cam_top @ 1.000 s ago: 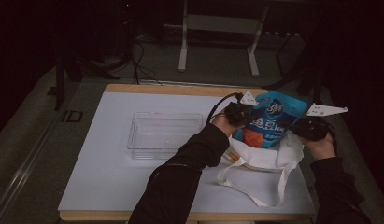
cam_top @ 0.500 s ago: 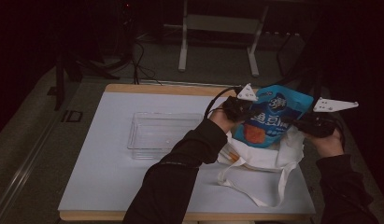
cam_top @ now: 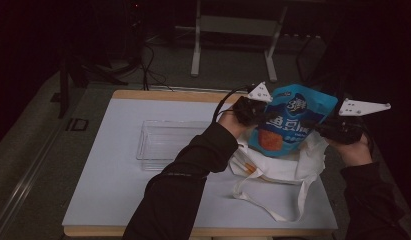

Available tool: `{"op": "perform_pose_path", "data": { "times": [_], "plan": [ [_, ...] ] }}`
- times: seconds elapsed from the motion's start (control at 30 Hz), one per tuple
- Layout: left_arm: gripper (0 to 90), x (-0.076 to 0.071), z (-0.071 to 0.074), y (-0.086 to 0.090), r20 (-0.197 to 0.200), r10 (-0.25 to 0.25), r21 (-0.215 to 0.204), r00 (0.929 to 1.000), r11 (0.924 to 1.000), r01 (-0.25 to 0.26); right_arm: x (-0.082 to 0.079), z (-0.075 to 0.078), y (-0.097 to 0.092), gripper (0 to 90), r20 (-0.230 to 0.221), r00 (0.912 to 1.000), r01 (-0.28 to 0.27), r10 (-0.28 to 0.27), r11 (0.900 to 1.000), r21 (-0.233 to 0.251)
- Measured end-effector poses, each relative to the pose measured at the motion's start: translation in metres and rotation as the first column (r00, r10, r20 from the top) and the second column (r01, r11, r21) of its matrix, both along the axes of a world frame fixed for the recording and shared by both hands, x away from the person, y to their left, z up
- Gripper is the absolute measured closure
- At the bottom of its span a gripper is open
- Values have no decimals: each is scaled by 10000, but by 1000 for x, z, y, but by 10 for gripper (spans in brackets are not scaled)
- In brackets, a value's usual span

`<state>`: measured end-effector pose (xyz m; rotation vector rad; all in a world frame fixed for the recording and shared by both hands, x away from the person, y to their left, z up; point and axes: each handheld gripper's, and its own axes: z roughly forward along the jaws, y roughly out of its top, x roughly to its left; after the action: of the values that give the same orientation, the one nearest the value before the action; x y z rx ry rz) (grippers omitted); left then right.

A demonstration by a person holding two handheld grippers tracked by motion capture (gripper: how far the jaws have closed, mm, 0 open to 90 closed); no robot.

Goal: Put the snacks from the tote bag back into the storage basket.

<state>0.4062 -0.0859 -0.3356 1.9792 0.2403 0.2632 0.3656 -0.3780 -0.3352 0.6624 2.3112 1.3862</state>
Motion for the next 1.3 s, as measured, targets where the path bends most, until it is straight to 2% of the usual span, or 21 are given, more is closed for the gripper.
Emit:
{"op": "perform_pose_path", "data": {
  "times": [0.27, 0.4, 0.5, 0.63, 0.8, 1.03, 1.13, 1.23, 1.3],
  "plan": [
    [900, -9, 19, 20, 235, -33, -93, 9997, 10000, 35, -4, 21, 16, 867, 273, 9987, -431, 433, 9990, -72],
    [900, -13, 27, 34, 145, -92, -256, 9999, 9996, 95, -6, 30, 26, 867, 342, 9970, -695, 694, 9976, 16],
    [900, -16, 33, 44, 220, -129, -303, 9997, 9994, 136, -7, 36, 34, 869, 369, 9954, -886, 883, 9960, 71],
    [900, -21, 37, 56, 244, -105, -337, 9996, 9994, 114, -7, 42, 45, 871, 459, 9921, -1172, 1171, 9931, -16],
    [900, -24, 42, 76, 218, -366, -586, 9991, 9976, 378, -8, 47, 57, 872, 488, 9865, -1575, 1565, 9874, 175],
    [900, -29, 46, 95, 211, -485, -585, 9986, 9970, 497, -10, 53, 75, 872, 534, 9794, -1951, 1946, 9808, 37],
    [900, -32, 48, 104, 297, -422, -467, 9987, 9980, 435, -8, 54, 84, 876, 482, 9765, -2106, 2099, 9775, 91],
    [900, -34, 50, 113, 259, -439, -519, 9987, 9976, 452, -8, 56, 91, 876, 458, 9737, -2241, 2233, 9745, 117],
    [900, -35, 51, 118, 307, -347, -480, 9989, 9982, 361, -8, 58, 100, 876, 521, 9703, -2366, 2363, 9716, -2]
  ]
}}
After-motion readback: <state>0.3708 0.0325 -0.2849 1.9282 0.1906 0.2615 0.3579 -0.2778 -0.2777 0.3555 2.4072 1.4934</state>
